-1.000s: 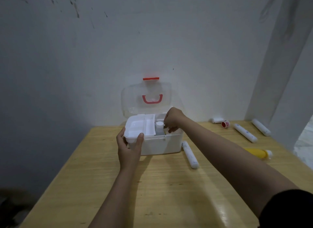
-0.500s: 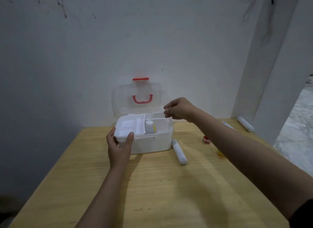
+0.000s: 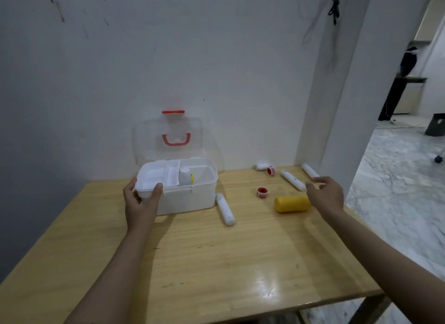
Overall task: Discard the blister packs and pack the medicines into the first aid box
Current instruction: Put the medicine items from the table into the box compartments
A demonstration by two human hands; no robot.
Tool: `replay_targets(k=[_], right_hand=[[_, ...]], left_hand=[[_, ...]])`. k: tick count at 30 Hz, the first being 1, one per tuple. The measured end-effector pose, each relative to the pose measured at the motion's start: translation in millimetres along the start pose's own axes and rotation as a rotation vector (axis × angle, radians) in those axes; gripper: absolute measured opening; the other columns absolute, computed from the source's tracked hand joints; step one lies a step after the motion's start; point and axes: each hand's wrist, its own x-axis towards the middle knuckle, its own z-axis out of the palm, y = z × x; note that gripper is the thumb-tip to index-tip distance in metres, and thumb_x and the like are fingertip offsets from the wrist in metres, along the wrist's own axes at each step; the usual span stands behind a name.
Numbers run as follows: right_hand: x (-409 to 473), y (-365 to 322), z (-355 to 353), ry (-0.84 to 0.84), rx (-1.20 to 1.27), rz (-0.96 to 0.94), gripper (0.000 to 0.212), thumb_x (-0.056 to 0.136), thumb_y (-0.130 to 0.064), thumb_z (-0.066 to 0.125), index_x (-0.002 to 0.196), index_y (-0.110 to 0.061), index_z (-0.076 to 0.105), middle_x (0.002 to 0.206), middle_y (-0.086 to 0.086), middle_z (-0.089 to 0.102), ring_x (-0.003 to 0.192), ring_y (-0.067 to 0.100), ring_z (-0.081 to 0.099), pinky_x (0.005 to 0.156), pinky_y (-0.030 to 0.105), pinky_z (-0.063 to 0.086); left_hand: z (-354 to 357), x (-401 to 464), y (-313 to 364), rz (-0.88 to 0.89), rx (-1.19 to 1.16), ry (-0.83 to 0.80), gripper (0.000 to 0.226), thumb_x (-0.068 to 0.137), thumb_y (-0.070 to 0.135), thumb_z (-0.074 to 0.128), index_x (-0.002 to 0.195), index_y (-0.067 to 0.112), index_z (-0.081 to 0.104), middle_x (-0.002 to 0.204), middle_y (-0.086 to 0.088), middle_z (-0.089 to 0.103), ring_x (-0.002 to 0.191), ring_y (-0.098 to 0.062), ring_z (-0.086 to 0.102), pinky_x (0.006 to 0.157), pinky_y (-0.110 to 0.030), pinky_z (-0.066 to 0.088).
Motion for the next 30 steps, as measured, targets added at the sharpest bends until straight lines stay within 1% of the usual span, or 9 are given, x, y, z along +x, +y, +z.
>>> replay_targets(k=[2, 5, 8, 10, 12, 16, 19, 24, 30], right_hand=[[1, 8, -1, -0.004, -0.012, 0.074, 0.042, 0.082, -0.034, 0.065, 0.118, -0.014, 0.057, 0.127, 0.015, 0.055, 0.105, 0.033, 0.059, 0.084, 0.046, 0.055], [0, 7, 0, -0.118, 0.002, 0.230, 0.050, 0.085, -0.038, 0.061, 0.128, -0.015, 0.050, 0.122, 0.011, 0.056, 0.091, 0.030, 0.060, 0.062, 0.041, 0.057], [-3, 6, 1, -0.223, 0.043, 0.345, 0.051, 0.086, -0.036, 0.058, 0.130, -0.011, 0.048, 0.090, 0.011, 0.061, 0.070, 0.025, 0.059, 0.059, 0.035, 0.053], [-4, 8, 1, -0.235, 0.044, 0.362, 0.041, 0.086, -0.034, 0.059, 0.117, -0.006, 0.058, 0.076, 0.014, 0.063, 0.062, 0.026, 0.058, 0.060, 0.034, 0.051], [-4, 12, 0, -0.221, 0.092, 0.375, 0.036, 0.084, -0.032, 0.064, 0.108, -0.005, 0.062, 0.076, 0.016, 0.065, 0.060, 0.026, 0.058, 0.060, 0.034, 0.051], [-5, 22, -3, -0.225, 0.298, 0.387, 0.039, 0.080, -0.023, 0.073, 0.112, -0.005, 0.062, 0.091, 0.015, 0.064, 0.063, 0.025, 0.064, 0.056, 0.031, 0.054], [-10, 24, -8, -0.239, 0.402, 0.350, 0.030, 0.079, -0.014, 0.074, 0.107, -0.007, 0.065, 0.099, 0.019, 0.064, 0.068, 0.025, 0.067, 0.060, 0.031, 0.059], [-19, 10, -17, -0.204, 0.419, 0.106, 0.022, 0.078, -0.009, 0.074, 0.100, -0.009, 0.068, 0.090, 0.021, 0.068, 0.075, 0.029, 0.070, 0.072, 0.040, 0.059], [-28, -45, -19, -0.229, 0.548, -0.103, 0.022, 0.079, -0.006, 0.072, 0.099, -0.010, 0.068, 0.087, 0.017, 0.067, 0.071, 0.022, 0.068, 0.060, 0.024, 0.059]], left_hand=[[-1, -1, 3, -0.005, 0.010, -0.012, 0.067, 0.080, 0.034, 0.072, 0.135, 0.026, 0.035, 0.136, -0.003, 0.049, 0.109, -0.016, 0.052, 0.091, -0.035, 0.048], [-1, -2, 7, -0.020, 0.027, -0.031, 0.067, 0.081, 0.033, 0.071, 0.136, 0.025, 0.033, 0.136, -0.004, 0.048, 0.107, -0.016, 0.051, 0.088, -0.034, 0.047], [-3, -2, 10, -0.039, 0.041, -0.048, 0.068, 0.081, 0.032, 0.071, 0.136, 0.024, 0.033, 0.135, -0.005, 0.049, 0.106, -0.017, 0.051, 0.087, -0.033, 0.046], [-4, -2, 11, -0.048, 0.052, -0.054, 0.068, 0.081, 0.033, 0.071, 0.137, 0.024, 0.032, 0.135, -0.006, 0.050, 0.106, -0.018, 0.052, 0.089, -0.034, 0.046], [-4, -2, 12, -0.053, 0.063, -0.052, 0.069, 0.081, 0.034, 0.071, 0.137, 0.024, 0.032, 0.135, -0.007, 0.049, 0.107, -0.018, 0.052, 0.089, -0.034, 0.046], [-4, -4, 14, -0.054, 0.076, -0.050, 0.069, 0.081, 0.034, 0.071, 0.137, 0.024, 0.032, 0.136, -0.008, 0.048, 0.105, -0.018, 0.051, 0.089, -0.035, 0.046], [-3, -3, 13, -0.052, 0.080, -0.048, 0.069, 0.082, 0.033, 0.070, 0.138, 0.023, 0.031, 0.137, -0.009, 0.048, 0.105, -0.019, 0.050, 0.088, -0.035, 0.046], [-2, 2, 12, -0.045, 0.102, -0.074, 0.069, 0.083, 0.033, 0.069, 0.140, 0.024, 0.030, 0.140, -0.008, 0.045, 0.113, -0.022, 0.051, 0.090, -0.036, 0.045], [-11, 23, 12, -0.039, 0.246, -0.178, 0.078, 0.078, 0.041, 0.071, 0.143, 0.026, 0.031, 0.146, -0.003, 0.039, 0.129, -0.028, 0.042, 0.101, -0.044, 0.042]])
